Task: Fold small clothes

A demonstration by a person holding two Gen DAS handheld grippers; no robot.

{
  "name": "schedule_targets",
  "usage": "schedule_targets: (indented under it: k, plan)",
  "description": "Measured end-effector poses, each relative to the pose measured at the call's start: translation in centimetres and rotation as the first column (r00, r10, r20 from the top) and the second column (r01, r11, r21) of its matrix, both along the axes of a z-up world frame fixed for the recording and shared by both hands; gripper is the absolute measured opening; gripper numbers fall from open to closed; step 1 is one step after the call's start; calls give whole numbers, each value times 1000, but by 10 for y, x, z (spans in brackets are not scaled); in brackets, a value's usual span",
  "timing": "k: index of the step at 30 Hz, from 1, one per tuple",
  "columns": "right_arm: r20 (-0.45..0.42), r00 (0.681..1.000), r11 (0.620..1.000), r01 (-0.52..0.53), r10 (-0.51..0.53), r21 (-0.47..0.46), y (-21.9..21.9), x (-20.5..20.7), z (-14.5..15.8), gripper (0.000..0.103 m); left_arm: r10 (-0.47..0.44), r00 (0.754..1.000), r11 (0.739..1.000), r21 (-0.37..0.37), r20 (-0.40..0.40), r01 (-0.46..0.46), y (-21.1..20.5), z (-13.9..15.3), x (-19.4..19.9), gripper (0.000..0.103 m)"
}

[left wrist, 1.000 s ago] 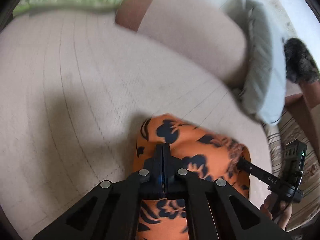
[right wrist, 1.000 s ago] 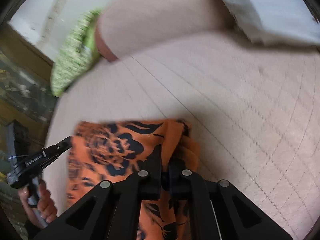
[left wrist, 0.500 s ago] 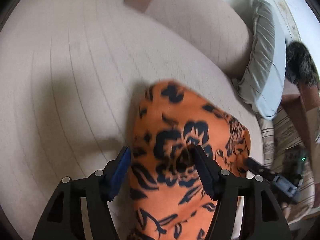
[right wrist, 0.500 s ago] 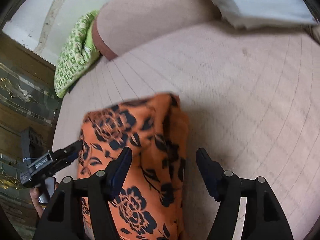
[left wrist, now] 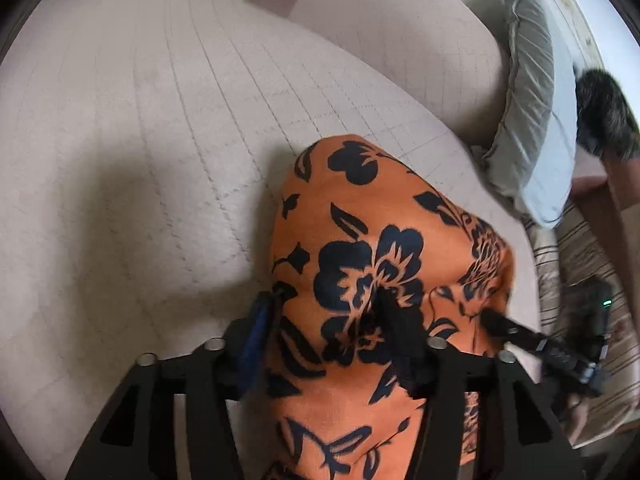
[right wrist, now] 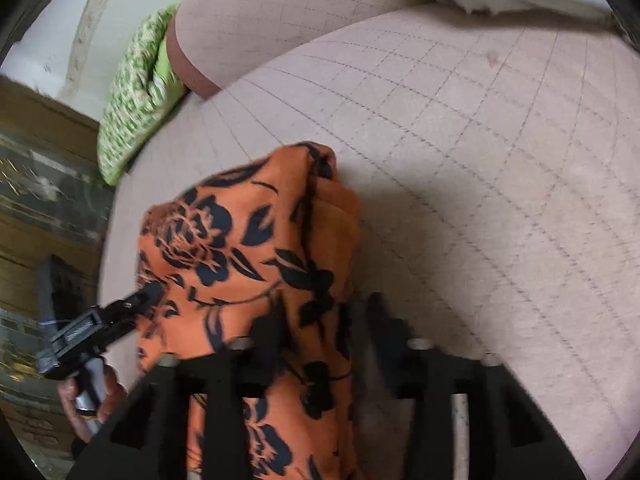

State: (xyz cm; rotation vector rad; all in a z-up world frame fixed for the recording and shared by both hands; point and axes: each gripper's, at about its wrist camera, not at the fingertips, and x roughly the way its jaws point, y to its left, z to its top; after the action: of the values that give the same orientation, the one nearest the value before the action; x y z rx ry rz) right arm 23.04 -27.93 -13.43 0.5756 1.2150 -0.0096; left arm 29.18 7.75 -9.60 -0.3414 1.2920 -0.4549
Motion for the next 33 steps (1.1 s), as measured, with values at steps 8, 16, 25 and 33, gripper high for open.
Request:
schedule_targets:
  k: [8,16,25,33]
  plan:
    - [23,1000,1000,18,-18,-12,25,-73,21,71,-8,999,997,83,38,5,20,16,-82,58]
    - [7,999,996,-38,39,-78,53,-95,15,34,-25,999,999,36,46,23,22,8,-118,25]
    - [105,993,946,-18,54,-324,111,-154,51,65,-77,959,949,316,271,-14,-7,34,-199,56]
    - [148,989,956,63,-21,-286,126,-193,83,66,-131,892,893,442,434,-84,-16,90,-275,63]
